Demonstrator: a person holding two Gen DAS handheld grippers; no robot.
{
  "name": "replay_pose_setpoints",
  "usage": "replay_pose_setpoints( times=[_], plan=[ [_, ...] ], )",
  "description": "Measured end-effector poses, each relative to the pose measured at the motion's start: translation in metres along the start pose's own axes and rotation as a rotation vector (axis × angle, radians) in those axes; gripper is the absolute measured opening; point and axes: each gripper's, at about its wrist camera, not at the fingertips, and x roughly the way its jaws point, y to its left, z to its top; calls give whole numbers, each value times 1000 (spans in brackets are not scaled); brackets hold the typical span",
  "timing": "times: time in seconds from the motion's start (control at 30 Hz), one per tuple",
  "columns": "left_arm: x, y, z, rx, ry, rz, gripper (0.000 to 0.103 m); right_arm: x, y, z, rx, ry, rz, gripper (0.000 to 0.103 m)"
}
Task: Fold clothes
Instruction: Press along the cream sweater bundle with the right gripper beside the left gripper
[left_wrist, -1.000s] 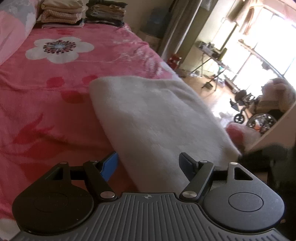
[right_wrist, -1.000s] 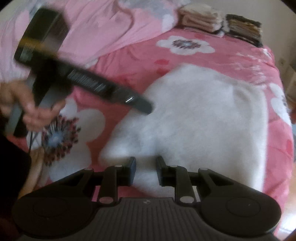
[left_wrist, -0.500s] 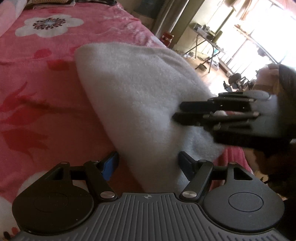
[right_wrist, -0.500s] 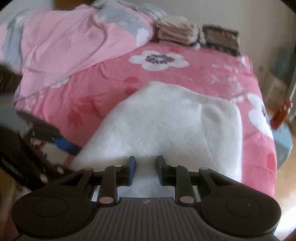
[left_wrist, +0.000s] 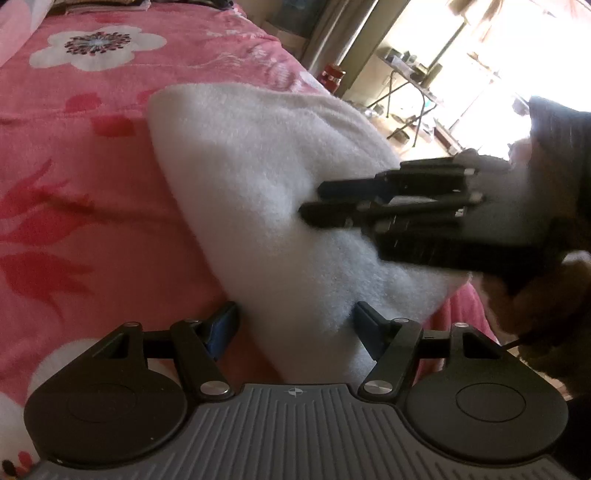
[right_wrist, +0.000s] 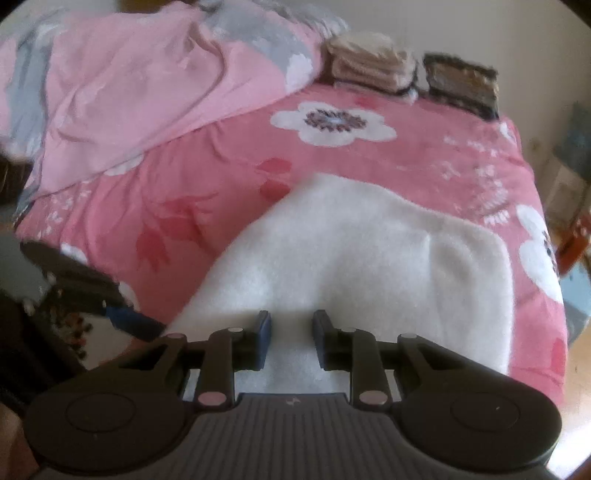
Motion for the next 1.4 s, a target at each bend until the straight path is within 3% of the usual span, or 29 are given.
replay_pose_setpoints(
  times=[0.23, 0.33, 0.4, 0.5, 0.67, 0.77, 0.97, 1.1, 1.4],
  plan=[
    [2, 2, 0, -13, 3, -4, 70, -22, 15, 29, -48, -157, 31, 26],
    [1, 1, 0, -13, 3, 0, 70, 19, 15, 12, -73, -40, 25, 26],
    [0, 1, 0, -9, 4, 8, 70, 31, 12, -7, -83, -84, 42, 26],
    [-7, 7, 2, -45, -10, -33, 71, 28, 6, 2, -18, -54, 59, 26],
    [-22, 18, 12, -102, -98, -74, 71, 26, 12, 4, -55, -49, 42, 26],
    [-16, 20, 16, -104, -84, -20, 73, 20, 15, 20, -62, -37, 30, 26],
    [-8, 33, 15, -181, -63, -39, 76, 6, 24, 50, -107, -156, 14, 26],
    [-10, 30, 14, -165, -60, -13, 75, 48, 21, 35, -141, -16, -11, 27],
    [-10, 29, 14, -163, -64, -15, 75, 37, 22, 57, -168, -52, 17, 27]
  ],
)
